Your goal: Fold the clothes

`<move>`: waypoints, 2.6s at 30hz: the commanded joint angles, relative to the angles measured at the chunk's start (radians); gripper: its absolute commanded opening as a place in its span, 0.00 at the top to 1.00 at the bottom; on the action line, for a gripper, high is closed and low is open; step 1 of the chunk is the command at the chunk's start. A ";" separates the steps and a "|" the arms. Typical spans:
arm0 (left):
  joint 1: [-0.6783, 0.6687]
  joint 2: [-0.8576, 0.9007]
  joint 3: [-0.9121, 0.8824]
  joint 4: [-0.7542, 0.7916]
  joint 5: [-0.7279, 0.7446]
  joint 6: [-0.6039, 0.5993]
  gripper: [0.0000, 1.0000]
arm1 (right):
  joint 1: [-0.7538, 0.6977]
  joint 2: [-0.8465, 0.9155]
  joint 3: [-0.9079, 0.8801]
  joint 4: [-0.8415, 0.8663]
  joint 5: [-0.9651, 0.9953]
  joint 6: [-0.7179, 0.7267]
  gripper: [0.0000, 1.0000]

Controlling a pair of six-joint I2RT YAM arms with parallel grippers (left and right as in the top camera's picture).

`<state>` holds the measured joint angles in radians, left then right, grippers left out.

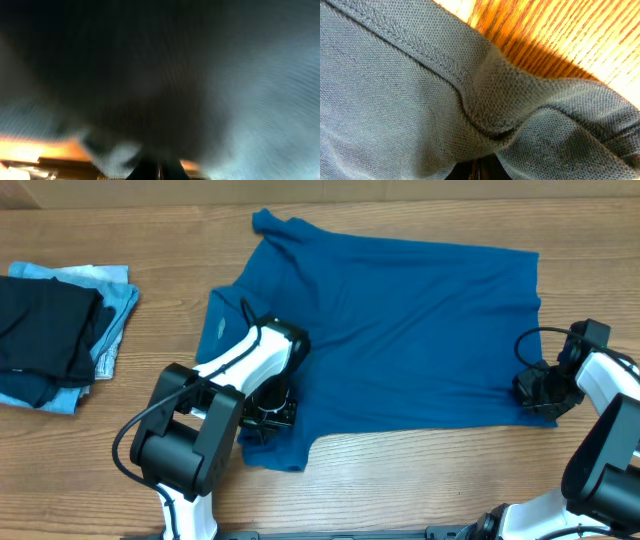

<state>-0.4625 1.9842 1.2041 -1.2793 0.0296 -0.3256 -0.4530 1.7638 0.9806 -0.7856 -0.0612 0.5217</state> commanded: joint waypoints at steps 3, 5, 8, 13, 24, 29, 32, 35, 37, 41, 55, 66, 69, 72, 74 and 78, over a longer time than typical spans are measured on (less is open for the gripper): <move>0.009 -0.002 -0.177 0.136 -0.026 -0.046 0.96 | 0.011 0.046 -0.012 0.029 0.026 -0.002 0.96; 0.020 -0.002 -0.214 0.134 -0.054 -0.057 0.96 | 0.011 0.046 -0.012 0.029 0.027 -0.002 0.96; 0.043 -0.002 -0.269 0.123 -0.057 -0.062 0.96 | 0.011 0.046 -0.012 0.029 0.044 -0.002 0.96; 0.047 -0.002 -0.285 0.124 0.008 -0.083 0.96 | 0.011 0.046 -0.012 0.026 0.061 -0.002 0.96; 0.046 -0.064 0.009 0.015 0.048 -0.061 0.96 | 0.014 0.045 0.132 -0.147 0.059 -0.005 0.84; 0.047 -0.083 0.360 -0.080 0.074 -0.040 0.83 | 0.016 0.045 0.297 -0.274 -0.016 -0.005 0.48; 0.050 -0.083 0.468 -0.022 0.063 -0.036 0.56 | 0.016 0.045 0.357 -0.268 -0.058 -0.005 0.25; 0.055 -0.083 0.508 0.118 0.027 -0.037 0.00 | 0.015 0.045 0.363 -0.190 -0.139 -0.004 0.00; 0.061 -0.081 0.507 0.248 0.011 -0.037 0.00 | 0.015 0.045 0.362 -0.140 -0.160 -0.005 0.00; 0.063 -0.080 0.506 0.358 0.011 -0.037 0.00 | 0.015 0.045 0.362 -0.102 -0.158 -0.004 0.00; 0.063 -0.080 0.506 0.364 0.011 -0.037 0.00 | 0.015 0.045 0.362 -0.101 -0.158 -0.005 0.00; 0.063 -0.080 0.506 0.364 0.011 -0.037 0.00 | 0.015 0.045 0.362 -0.101 -0.158 -0.005 0.00; 0.063 -0.080 0.506 0.364 0.011 -0.037 0.00 | 0.015 0.045 0.362 -0.101 -0.158 -0.004 0.00; 0.063 -0.080 0.506 0.364 0.011 -0.037 0.00 | 0.015 0.045 0.362 -0.101 -0.158 -0.005 0.00; 0.063 -0.080 0.506 0.364 0.011 -0.037 0.00 | 0.015 0.045 0.362 -0.101 -0.158 -0.005 0.00; 0.063 -0.080 0.506 0.364 0.011 -0.037 0.00 | 0.015 0.045 0.362 -0.101 -0.158 -0.005 0.00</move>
<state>-0.4030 1.9224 1.6947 -0.9188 0.0555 -0.3672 -0.4431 1.8111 1.3231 -0.8906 -0.2138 0.5190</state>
